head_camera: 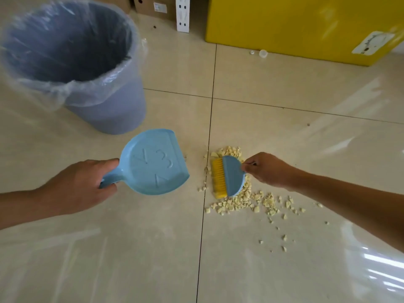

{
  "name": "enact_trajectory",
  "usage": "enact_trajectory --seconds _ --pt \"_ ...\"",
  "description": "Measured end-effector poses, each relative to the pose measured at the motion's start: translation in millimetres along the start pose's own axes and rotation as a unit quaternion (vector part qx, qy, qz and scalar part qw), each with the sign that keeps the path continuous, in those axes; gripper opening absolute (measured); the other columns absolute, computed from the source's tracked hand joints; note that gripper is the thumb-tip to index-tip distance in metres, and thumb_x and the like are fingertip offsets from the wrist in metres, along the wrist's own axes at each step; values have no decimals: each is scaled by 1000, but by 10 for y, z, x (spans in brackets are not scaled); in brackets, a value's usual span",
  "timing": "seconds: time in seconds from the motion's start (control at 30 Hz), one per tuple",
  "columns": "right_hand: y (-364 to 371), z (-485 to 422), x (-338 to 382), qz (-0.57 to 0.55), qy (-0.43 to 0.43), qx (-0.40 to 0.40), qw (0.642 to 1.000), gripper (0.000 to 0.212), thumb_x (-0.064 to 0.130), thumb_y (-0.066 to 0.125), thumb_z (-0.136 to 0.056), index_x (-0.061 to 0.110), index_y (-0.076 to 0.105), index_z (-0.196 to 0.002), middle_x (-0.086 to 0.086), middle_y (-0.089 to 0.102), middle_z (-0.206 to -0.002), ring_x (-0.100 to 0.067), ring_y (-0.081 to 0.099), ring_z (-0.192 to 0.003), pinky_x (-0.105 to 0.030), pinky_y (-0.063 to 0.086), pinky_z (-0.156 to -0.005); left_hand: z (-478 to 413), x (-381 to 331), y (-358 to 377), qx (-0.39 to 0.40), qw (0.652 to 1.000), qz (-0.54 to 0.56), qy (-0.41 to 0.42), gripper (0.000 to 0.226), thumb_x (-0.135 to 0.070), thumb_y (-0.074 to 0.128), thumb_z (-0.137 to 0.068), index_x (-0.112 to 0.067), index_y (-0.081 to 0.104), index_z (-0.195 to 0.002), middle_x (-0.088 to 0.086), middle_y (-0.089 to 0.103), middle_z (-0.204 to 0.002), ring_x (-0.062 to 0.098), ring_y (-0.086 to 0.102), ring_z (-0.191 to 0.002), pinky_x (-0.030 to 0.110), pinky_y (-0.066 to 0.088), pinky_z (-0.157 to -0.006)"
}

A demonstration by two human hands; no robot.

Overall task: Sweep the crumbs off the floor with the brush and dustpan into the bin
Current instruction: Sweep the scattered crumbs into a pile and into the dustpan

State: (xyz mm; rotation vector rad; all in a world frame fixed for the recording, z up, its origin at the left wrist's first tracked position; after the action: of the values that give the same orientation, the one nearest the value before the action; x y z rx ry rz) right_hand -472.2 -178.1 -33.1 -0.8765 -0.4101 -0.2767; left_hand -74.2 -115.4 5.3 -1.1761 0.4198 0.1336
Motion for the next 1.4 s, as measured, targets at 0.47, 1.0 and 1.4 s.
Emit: enact_trajectory --seconds 0.47,1.0,1.4 --pt "74 217 491 -152 -47 97 983 22 26 55 -99 13 74 -100 8 46 -45 -6 38 -40 -21 37 -44 -128 -89 35 11 1000 1 -8 15 -27 57 -75 -16 57 -84 10 56 -62 26 51 -55 46 49 -55" --pt "-187 201 315 -61 -24 66 996 33 28 55 -99 2 73 -88 -1 44 -52 -15 35 -47 -29 31 -49 -111 -89 122 35 998 41 -12 14 -12 62 -78 -15 49 -76 12 53 -67 13 36 -48 32 33 -50" --pt "512 366 673 123 -110 107 980 40 28 42 -102 11 57 -69 0 55 -61 -11 48 -54 -28 36 -50 -255 -202 154 32 998 47 -16 18 -9 63 -81 -16 48 -73 11 49 -57 14 33 -46 32 33 -49"
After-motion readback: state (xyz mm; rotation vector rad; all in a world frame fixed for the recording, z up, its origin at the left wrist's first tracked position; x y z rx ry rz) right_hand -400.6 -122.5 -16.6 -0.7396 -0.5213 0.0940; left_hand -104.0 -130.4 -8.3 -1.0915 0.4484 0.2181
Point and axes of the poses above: each hand's wrist, its own z-axis away from the middle knuckle, its own y-axis out of the palm, x = y × z, the point moved 7 cm from there along -z, towards the middle knuckle
